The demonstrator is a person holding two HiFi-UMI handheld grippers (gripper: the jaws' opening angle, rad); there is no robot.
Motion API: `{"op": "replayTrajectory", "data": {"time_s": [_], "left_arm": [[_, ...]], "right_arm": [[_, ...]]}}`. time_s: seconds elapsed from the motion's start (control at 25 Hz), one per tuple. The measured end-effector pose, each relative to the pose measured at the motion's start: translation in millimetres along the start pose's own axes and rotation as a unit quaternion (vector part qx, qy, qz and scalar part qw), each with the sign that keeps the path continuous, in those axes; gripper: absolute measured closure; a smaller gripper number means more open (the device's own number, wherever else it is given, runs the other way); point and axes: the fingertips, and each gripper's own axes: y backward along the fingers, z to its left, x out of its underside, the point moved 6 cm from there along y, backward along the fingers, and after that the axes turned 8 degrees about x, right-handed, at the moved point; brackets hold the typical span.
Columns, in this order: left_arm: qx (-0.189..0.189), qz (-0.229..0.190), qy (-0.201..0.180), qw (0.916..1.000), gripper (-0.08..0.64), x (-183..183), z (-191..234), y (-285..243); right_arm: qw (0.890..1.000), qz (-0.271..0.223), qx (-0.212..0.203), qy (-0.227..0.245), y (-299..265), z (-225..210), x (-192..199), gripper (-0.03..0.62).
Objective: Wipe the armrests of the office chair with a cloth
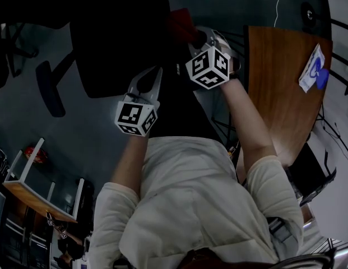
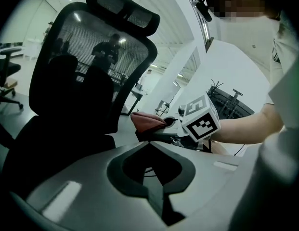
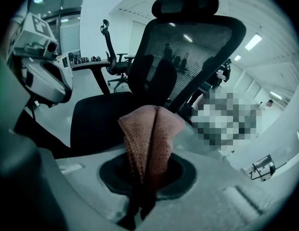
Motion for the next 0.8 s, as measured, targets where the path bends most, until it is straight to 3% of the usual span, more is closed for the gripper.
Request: {"op": "replayTrajectory", "data": {"time_s": [0.4, 0.8], "left_arm": [[-0.020, -0.012, -0.001, 0.9997, 0.543, -6, 3, -6], [-0.010, -0.003, -0.010, 0.9999, 0.543, -7, -6, -17]], "right_arm": [[0.997, -0.012, -0.068, 0.032, 28, 40, 9, 0.545], [0.990, 0.003, -0.137, 0.008, 82, 104, 45, 0.545]]}}
